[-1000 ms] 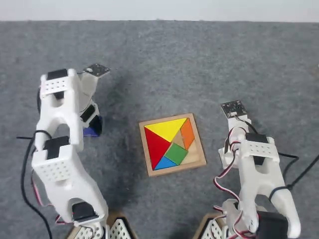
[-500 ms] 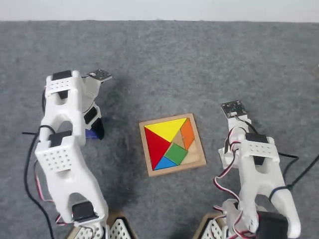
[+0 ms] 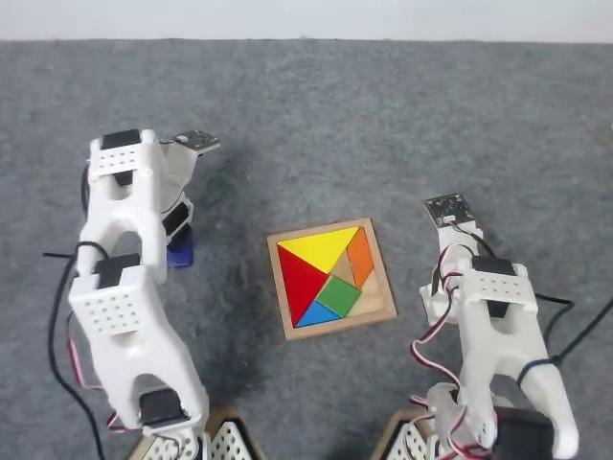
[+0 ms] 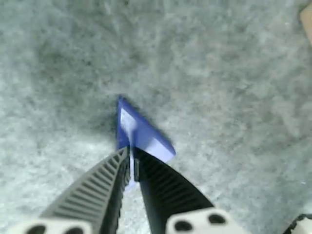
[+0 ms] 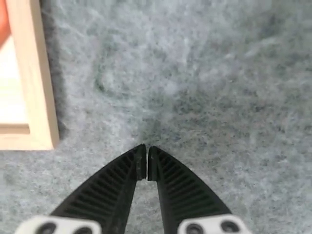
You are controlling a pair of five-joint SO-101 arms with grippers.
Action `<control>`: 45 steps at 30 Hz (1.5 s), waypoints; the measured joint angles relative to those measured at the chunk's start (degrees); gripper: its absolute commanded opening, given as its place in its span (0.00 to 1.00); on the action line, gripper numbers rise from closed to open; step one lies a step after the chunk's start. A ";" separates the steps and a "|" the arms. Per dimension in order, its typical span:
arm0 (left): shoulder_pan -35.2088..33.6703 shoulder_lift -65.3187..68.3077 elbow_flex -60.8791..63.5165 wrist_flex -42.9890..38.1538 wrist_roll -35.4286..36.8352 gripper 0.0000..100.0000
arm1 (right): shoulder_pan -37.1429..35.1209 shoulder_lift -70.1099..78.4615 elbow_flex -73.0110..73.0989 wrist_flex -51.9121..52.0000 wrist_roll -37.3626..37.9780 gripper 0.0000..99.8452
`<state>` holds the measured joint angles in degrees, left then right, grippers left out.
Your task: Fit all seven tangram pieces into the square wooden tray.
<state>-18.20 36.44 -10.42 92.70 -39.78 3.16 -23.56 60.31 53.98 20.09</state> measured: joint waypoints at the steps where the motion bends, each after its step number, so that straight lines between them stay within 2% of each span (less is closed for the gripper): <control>1: 0.09 -0.35 0.18 0.00 0.00 0.02 | 0.00 0.00 0.00 0.00 0.00 0.03; 3: 0.09 -1.14 0.70 -0.09 0.09 0.04 | 0.00 0.00 0.00 0.00 0.00 0.03; 7: -0.88 -3.52 1.76 -0.09 0.79 0.17 | 0.00 0.00 0.00 0.00 0.00 0.03; 9: -1.93 -5.10 3.08 0.97 0.44 0.20 | 0.00 0.00 0.00 0.00 0.00 0.03; 14: -2.55 -8.09 8.18 1.23 -1.05 0.20 | 0.00 0.00 0.00 0.00 0.00 0.03; 18: -2.64 -8.26 11.60 -2.20 -1.05 0.20 | 0.00 0.00 0.00 0.00 0.00 0.03; 24: -2.81 -4.66 9.05 -6.86 -0.70 0.20 | 0.00 0.00 0.00 0.00 0.00 0.03; 32: -2.90 3.43 -0.18 -1.85 0.88 0.20 | 0.00 0.00 0.00 0.00 0.00 0.03; 38: -2.90 3.69 -0.70 -1.85 1.14 0.15 | 0.00 0.00 0.00 0.00 0.00 0.03; 45: -2.73 -0.09 -0.97 0.88 1.23 0.15 | 0.00 0.00 0.00 0.00 0.00 0.03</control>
<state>-20.92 36.35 -11.38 93.58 -38.55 3.16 -23.56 60.31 53.98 20.09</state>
